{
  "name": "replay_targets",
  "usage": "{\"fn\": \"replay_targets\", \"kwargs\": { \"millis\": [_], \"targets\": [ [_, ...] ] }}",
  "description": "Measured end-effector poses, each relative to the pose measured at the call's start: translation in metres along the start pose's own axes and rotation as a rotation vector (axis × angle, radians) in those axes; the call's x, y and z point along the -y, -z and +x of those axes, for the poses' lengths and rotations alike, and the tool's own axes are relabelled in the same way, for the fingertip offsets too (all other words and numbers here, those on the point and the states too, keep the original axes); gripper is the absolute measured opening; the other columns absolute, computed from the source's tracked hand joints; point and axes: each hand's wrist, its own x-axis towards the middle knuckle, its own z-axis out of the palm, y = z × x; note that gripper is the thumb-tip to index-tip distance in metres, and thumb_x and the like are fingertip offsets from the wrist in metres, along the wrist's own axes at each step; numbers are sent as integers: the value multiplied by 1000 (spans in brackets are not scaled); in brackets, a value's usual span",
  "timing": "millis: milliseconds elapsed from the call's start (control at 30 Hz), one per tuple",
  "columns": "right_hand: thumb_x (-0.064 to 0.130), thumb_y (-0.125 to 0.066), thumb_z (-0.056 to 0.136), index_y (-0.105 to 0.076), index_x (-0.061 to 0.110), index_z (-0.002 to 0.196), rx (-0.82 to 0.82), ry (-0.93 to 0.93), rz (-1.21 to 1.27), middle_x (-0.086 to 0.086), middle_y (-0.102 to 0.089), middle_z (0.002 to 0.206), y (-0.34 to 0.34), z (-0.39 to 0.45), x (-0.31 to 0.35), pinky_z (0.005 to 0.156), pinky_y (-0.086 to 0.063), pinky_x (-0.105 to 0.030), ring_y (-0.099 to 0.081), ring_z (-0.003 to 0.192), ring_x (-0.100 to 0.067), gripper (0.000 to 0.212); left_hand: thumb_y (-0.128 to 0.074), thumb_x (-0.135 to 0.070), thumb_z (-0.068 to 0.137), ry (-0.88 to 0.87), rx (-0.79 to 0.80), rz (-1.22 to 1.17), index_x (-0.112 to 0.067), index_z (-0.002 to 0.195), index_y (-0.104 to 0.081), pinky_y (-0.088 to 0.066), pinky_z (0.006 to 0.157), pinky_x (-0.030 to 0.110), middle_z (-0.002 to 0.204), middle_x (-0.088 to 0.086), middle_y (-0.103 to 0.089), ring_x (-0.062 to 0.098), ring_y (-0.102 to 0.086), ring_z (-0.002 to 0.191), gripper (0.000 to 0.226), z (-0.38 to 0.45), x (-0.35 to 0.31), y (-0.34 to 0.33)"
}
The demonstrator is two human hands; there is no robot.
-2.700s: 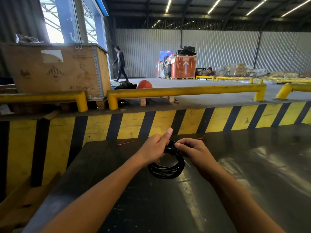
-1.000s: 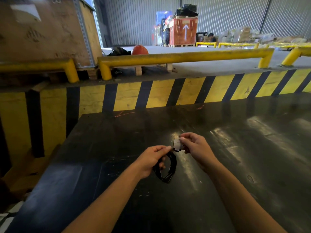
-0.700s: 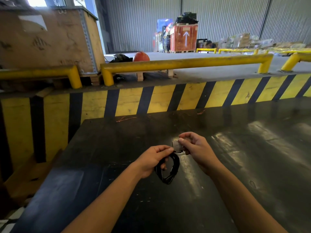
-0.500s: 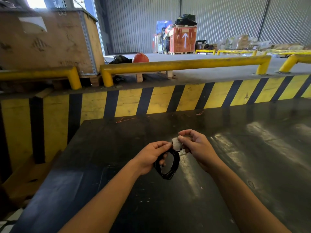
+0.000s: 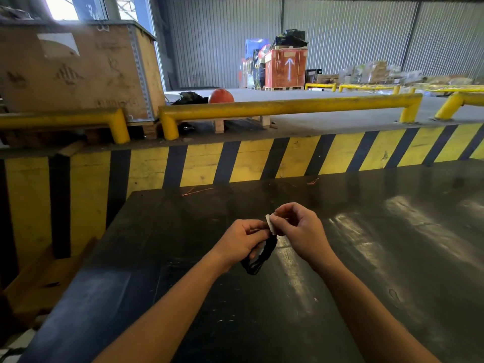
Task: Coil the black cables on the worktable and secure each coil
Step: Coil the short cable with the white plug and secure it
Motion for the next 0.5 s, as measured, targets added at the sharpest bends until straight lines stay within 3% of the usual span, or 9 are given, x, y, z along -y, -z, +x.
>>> {"fn": "replay_targets", "kwargs": {
  "millis": [133,233,400,500],
  "targets": [
    [32,-66,83,-65,20,89,11,48,-110,4,-68,76,-1,-5,4,57,-51,-14,-64,69,-2,13,-58,-22,91,-162,-118,276,-25,100,-70,-53,62,21,81,-10,-69,1,-64,71,15,4,2,0],
    [33,-67,81,-65,18,91,41,44,-145,5,-68,79,-1,-5,3,57,-50,-15,-64,71,-5,18,-60,-22,90,-169,-148,331,-21,104,-70,-58,71,33,90,-1,-72,10,-68,79,18,6,4,-1],
    [24,-62,86,-67,18,85,12,20,-127,0,-68,73,-1,-6,-3,62,-52,-25,-62,65,-8,8,-59,-25,90,-139,-157,397,-18,97,-72,-58,71,35,86,2,-72,12,-67,78,16,9,6,-3],
    [21,-62,87,-67,16,80,4,-5,-115,1,-66,68,0,-5,-4,55,-49,-19,-59,58,-1,10,-58,-28,91,-146,-166,455,-19,96,-72,-57,71,32,86,0,-71,9,-65,77,18,10,8,-2]
  ]
}}
